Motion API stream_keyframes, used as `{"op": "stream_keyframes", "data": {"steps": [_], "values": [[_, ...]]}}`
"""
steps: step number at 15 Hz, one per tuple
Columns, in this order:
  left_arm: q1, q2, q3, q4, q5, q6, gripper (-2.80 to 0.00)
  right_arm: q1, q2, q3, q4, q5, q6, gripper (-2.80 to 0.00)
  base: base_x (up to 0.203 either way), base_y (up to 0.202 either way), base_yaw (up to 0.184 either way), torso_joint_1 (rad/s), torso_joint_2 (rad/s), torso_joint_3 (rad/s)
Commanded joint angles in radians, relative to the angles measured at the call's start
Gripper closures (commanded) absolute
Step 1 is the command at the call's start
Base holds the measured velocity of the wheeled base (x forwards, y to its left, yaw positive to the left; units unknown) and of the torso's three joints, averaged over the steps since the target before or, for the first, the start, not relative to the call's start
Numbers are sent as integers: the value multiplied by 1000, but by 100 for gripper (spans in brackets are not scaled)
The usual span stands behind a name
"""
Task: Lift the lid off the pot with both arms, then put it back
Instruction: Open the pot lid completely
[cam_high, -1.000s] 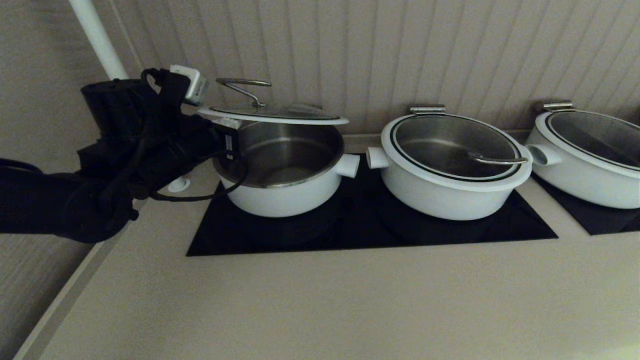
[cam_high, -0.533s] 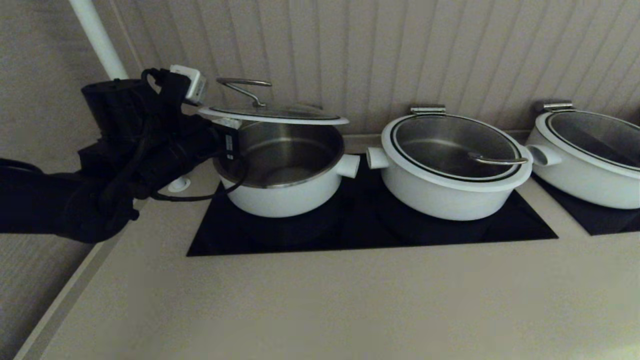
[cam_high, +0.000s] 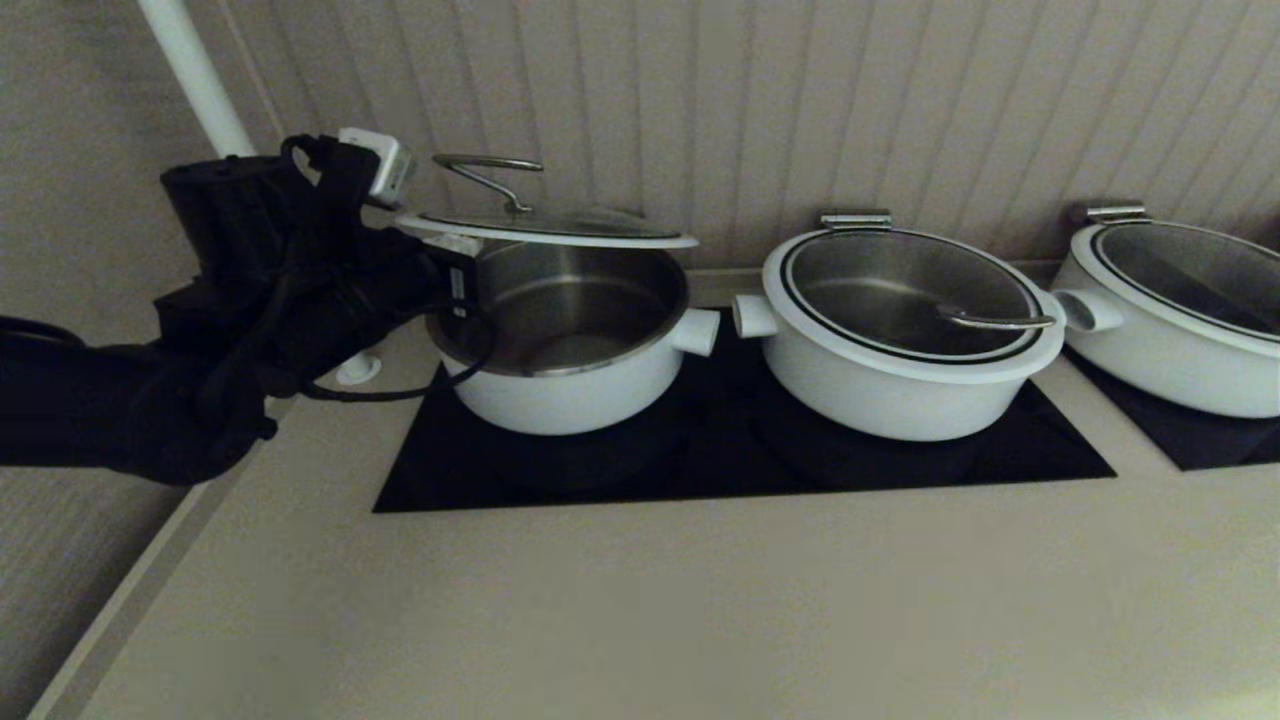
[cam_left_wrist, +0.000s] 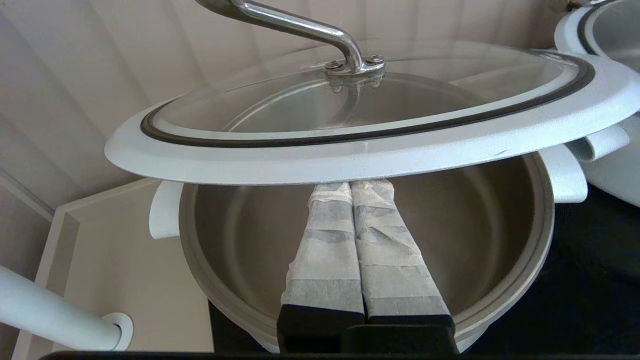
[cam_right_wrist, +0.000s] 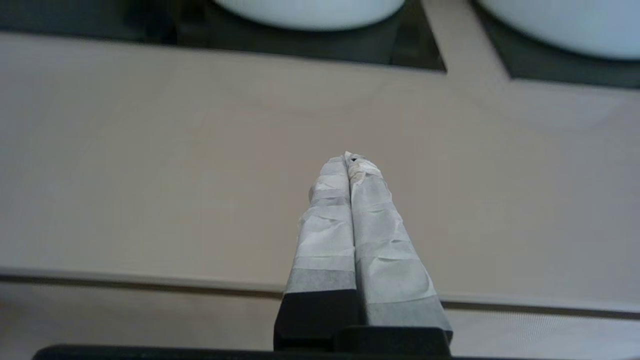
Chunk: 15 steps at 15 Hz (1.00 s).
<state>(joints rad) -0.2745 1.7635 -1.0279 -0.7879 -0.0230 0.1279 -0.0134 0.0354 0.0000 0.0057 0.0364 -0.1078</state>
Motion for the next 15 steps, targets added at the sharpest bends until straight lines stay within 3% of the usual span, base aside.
{"op": "stream_keyframes", "data": {"steps": [1, 15], "values": [[0, -7, 0, -5, 0, -1, 0, 0, -35, 0, 0, 0, 5, 0, 0, 0, 0, 0, 0, 0], [0, 40, -117, -5, -2, 3, 0, 0, -35, 0, 0, -1, 13, 0, 0, 0, 0, 0, 0, 0]]}}
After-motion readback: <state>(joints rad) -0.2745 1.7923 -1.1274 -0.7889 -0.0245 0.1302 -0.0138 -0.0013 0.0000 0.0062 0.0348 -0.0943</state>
